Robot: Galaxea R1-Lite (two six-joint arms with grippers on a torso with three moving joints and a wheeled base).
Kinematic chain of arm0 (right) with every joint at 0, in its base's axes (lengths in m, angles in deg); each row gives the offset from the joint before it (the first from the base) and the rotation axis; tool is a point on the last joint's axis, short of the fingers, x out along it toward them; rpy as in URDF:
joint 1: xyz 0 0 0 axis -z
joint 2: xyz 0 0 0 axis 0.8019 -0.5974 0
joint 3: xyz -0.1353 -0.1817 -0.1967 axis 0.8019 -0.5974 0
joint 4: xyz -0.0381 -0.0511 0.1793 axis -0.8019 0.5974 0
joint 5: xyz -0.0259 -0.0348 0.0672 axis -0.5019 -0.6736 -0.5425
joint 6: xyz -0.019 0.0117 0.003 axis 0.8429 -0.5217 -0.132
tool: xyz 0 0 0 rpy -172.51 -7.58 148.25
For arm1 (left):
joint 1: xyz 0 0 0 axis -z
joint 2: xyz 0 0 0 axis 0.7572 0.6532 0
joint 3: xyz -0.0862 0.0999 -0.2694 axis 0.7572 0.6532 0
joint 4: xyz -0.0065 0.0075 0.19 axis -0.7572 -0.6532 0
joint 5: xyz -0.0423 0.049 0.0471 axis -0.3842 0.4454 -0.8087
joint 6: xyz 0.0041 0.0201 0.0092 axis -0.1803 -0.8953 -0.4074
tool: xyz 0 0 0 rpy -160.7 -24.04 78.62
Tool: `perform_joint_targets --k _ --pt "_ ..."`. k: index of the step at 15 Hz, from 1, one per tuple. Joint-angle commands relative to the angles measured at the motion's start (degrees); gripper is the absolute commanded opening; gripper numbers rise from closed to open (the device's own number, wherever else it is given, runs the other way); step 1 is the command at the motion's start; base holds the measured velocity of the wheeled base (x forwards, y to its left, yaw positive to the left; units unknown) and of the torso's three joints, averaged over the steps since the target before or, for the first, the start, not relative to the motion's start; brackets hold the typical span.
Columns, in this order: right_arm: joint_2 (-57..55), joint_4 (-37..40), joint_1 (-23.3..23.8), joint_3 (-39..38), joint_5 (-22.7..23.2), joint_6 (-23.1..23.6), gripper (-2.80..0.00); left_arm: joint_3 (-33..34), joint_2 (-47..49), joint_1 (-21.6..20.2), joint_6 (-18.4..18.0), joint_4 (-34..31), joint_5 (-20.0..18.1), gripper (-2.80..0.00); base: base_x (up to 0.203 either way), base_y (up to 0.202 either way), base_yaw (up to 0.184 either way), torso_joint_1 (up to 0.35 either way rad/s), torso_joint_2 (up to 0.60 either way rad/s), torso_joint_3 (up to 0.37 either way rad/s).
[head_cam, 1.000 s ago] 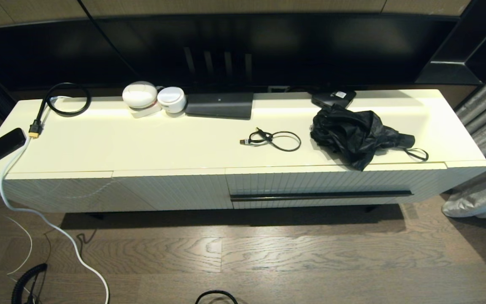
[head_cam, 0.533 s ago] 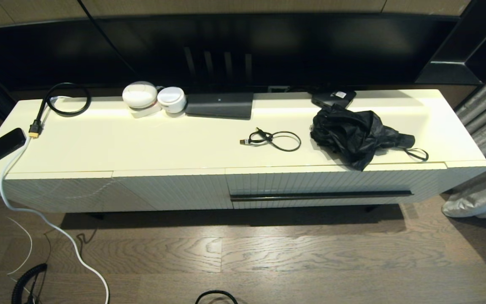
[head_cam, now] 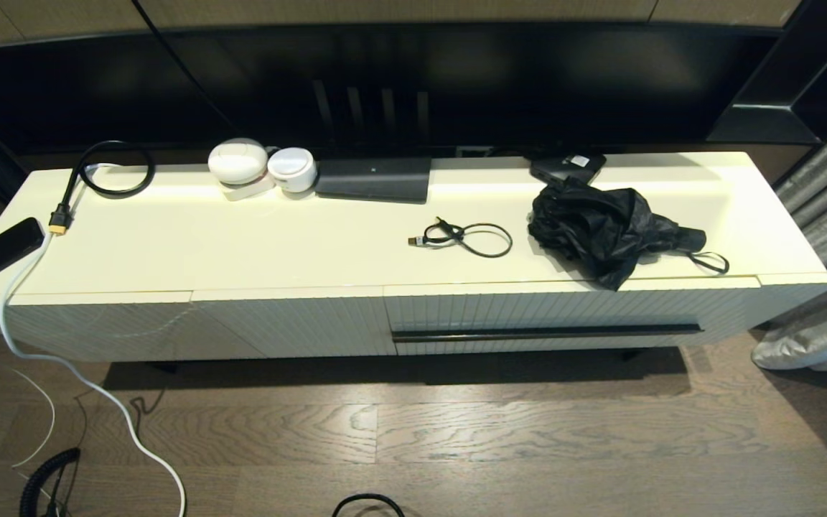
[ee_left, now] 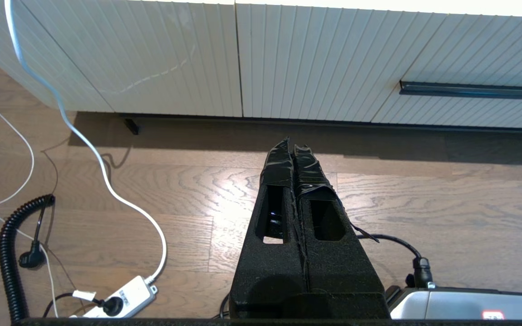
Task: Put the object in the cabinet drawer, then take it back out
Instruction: Open the drawer
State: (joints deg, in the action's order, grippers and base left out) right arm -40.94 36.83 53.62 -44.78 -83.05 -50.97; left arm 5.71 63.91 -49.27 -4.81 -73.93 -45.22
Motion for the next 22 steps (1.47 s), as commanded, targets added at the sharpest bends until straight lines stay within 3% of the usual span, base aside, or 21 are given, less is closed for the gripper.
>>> perform_joint_targets --k 1,5,11,16,20,22 --pt "0.12 1.22 0.00 2.85 0.32 0.49 -2.80 0.00 0.00 0.05 0.03 0.02 0.03 -2.80 0.000 0.000 0.000 0.000 0.00 0.000" --pt "-4.36 11.36 0.04 15.00 3.44 8.19 -2.80 0.00 0.00 -0.04 0.03 0.02 0.03 -2.80 0.000 0.000 0.000 0.000 0.00 0.000" --pt "-26.39 13.17 0.22 33.94 4.94 17.38 -2.80 0.08 0.00 -0.02 0.03 0.02 0.03 -2.80 0.000 0.000 0.000 0.000 0.00 0.000" --pt "-45.62 13.56 0.07 50.79 5.29 37.05 -2.80 0.00 0.00 0.02 0.03 0.05 0.03 -2.80 0.000 0.000 0.000 0.000 0.00 0.000" --pt "-56.55 13.76 -0.90 55.23 5.29 51.33 -2.80 0.04 0.00 -0.04 0.03 0.02 0.03 -2.80 0.000 0.000 0.000 0.000 0.00 0.000" --pt "-58.48 14.83 -4.63 55.60 5.07 58.01 -2.80 0.01 0.00 0.02 0.03 0.02 0.03 -2.80 0.000 0.000 0.000 0.000 0.00 0.000"
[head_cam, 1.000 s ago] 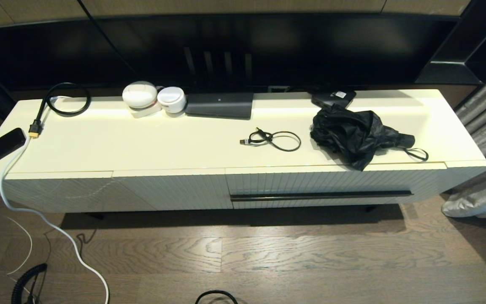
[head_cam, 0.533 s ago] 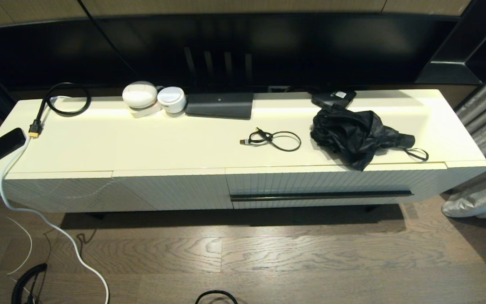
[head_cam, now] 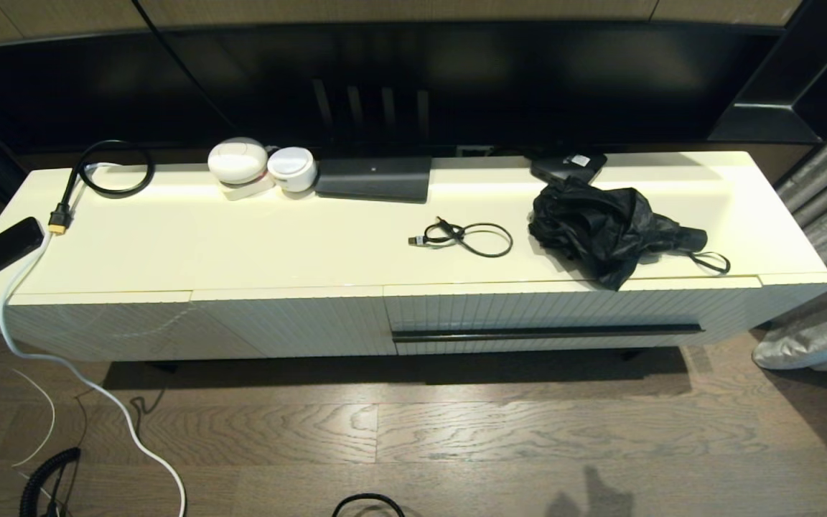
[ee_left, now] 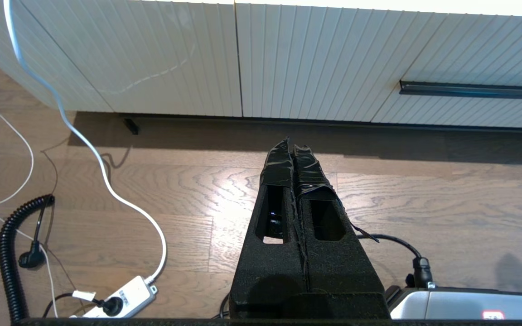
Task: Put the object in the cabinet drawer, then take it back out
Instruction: Open the drawer
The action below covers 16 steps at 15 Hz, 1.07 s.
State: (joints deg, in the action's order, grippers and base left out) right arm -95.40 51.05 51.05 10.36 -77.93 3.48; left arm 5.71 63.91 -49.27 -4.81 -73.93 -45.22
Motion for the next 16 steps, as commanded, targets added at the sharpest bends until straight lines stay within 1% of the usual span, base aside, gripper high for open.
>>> perform_joint_targets --k 1,2,3,5,7,8,9,10,11,12,13,16 --pt "-4.56 1.79 -4.38 0.40 -0.49 6.00 -2.80 0.00 0.00 -0.04 0.03 0.02 0.03 -2.80 0.000 0.000 0.000 0.000 0.00 0.000" --pt "-5.21 2.51 -7.05 0.17 -1.52 7.85 -2.80 0.02 0.00 -0.04 0.03 0.02 0.03 -2.80 0.000 0.000 0.000 0.000 0.00 0.000" --pt "-6.04 2.99 -10.09 -0.09 -3.61 9.12 -2.80 0.06 0.00 0.01 0.03 0.06 0.03 -2.80 0.000 0.000 0.000 0.000 0.00 0.000" --pt "-7.61 5.11 -17.24 -0.27 -7.60 9.97 -2.80 0.00 0.00 -0.04 0.03 0.02 0.03 -2.80 0.000 0.000 0.000 0.000 0.00 0.000" --pt "-10.78 12.66 -23.32 0.72 -10.74 10.48 -2.80 0.00 0.00 -0.04 0.03 0.03 0.03 -2.80 0.000 0.000 0.000 0.000 0.00 0.000" --pt "-13.20 14.24 -25.32 1.00 -11.56 10.92 -2.80 0.00 0.00 -0.04 0.03 0.03 0.03 -2.80 0.000 0.000 0.000 0.000 0.00 0.000" --pt "-15.65 14.86 -26.41 1.10 -11.87 11.74 -2.80 0.03 0.00 0.04 0.03 0.02 0.03 -2.80 0.000 0.000 0.000 0.000 0.00 0.000" --pt "-17.62 15.14 -26.80 1.18 -11.78 14.04 -2.80 0.00 0.00 0.05 0.03 0.02 0.03 -2.80 0.000 0.000 0.000 0.000 0.00 0.000" --pt "-19.03 15.24 -26.77 1.01 -11.62 17.29 -2.80 0.00 0.00 -0.01 0.03 0.02 0.03 -2.80 0.000 0.000 0.000 0.000 0.00 0.000" --pt "-21.14 14.89 -26.10 0.27 -11.17 19.49 -2.80 0.00 0.00 0.05 0.03 0.02 0.03 -2.80 0.000 0.000 0.000 0.000 0.00 0.000" --pt "-23.36 12.66 -25.20 -1.37 -10.17 20.52 -2.80 0.09 0.00 0.05 0.03 0.02 0.03 -2.80 0.000 0.000 0.000 0.000 0.00 0.000" --pt "-30.72 -2.64 -22.63 -6.95 -7.57 20.90 -2.80 0.03 0.00 -0.01 0.03 0.02 0.03 -2.80 0.000 0.000 0.000 0.000 0.00 0.000"
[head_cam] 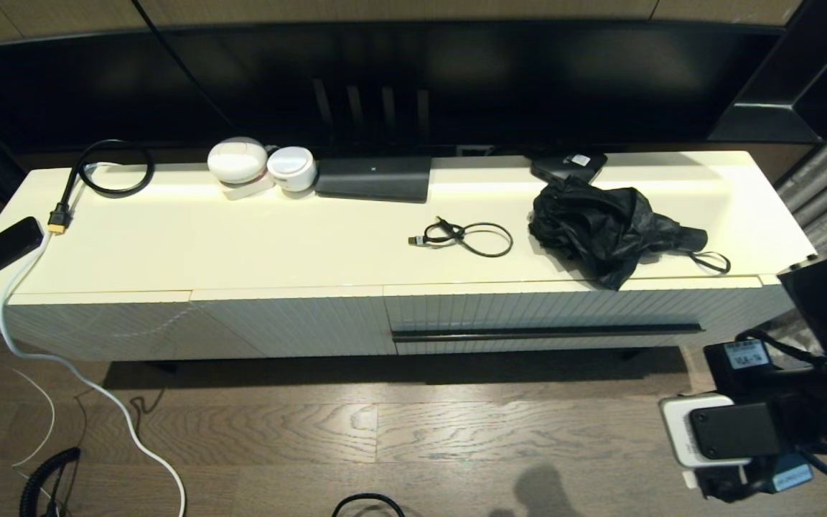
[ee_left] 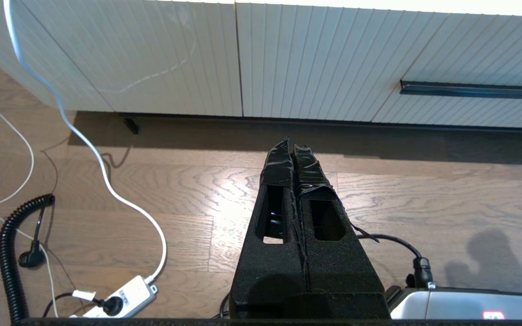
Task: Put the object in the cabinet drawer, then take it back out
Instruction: Open the drawer
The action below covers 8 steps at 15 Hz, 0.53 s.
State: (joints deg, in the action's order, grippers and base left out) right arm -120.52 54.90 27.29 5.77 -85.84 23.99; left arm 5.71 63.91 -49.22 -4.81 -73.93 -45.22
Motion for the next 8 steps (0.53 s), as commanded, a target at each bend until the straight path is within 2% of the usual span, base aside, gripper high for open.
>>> perform_joint_targets --k 1,4,8 --pt "-7.90 -10.71 2.07 -3.80 0.81 0.52 -2.80 0.00 0.00 -0.08 0.03 0.02 0.03 -2.80 0.000 0.000 0.000 0.000 0.00 0.000" --pt "-13.70 -22.22 4.45 -6.79 3.73 0.91 -2.80 0.08 0.00 -0.07 0.03 0.02 0.03 -2.80 0.000 0.000 0.000 0.000 0.00 0.000" --pt "-20.71 -34.98 6.56 -9.99 4.78 3.42 -2.80 0.00 0.00 -0.01 0.03 0.02 0.03 -2.80 0.000 0.000 0.000 0.000 0.00 0.000"
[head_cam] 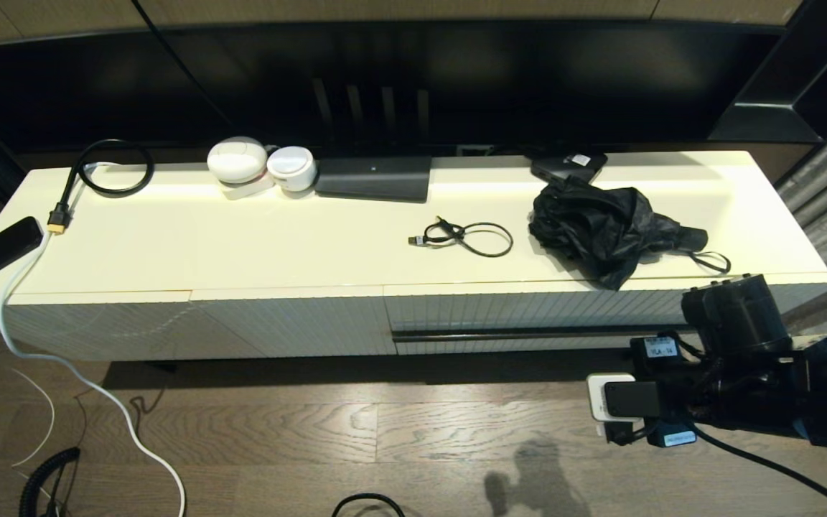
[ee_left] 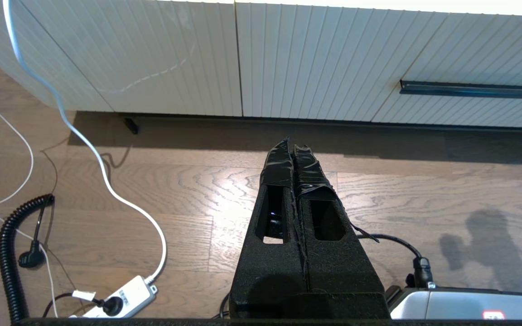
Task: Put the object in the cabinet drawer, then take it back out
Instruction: Open the drawer
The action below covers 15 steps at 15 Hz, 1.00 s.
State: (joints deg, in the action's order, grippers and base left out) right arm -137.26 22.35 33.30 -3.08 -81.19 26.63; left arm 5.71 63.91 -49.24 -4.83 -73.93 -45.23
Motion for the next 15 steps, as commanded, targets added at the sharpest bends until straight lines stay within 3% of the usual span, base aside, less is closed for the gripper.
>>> perform_joint_targets --k 1,3,5,6,15 --pt "-4.65 -2.84 1.03 -1.67 0.40 1.92 -2.80 0.00 0.00 0.00 0.06 0.02 0.04 -2.80 0.000 0.000 0.000 0.000 0.00 0.000" --pt "-5.84 -2.93 2.50 -1.87 0.99 5.27 -2.80 0.00 0.00 -0.06 0.06 0.10 0.04 -2.80 0.000 0.000 0.000 0.000 0.00 0.000" --pt "-8.06 -5.47 2.83 -1.87 0.96 5.51 -2.80 0.00 0.00 -0.06 0.06 0.02 0.04 -2.80 0.000 0.000 0.000 0.000 0.00 0.000" --pt "-9.34 -7.98 3.06 -1.96 0.99 5.53 0.00 0.00 0.00 -0.06 0.06 0.02 0.04 -2.80 0.000 0.000 0.000 0.000 0.00 0.000" --pt "-10.84 -8.08 3.40 -1.91 1.16 3.64 0.00 0.00 0.00 -0.06 0.06 0.03 0.04 -2.80 0.000 0.000 0.000 0.000 0.00 0.000"
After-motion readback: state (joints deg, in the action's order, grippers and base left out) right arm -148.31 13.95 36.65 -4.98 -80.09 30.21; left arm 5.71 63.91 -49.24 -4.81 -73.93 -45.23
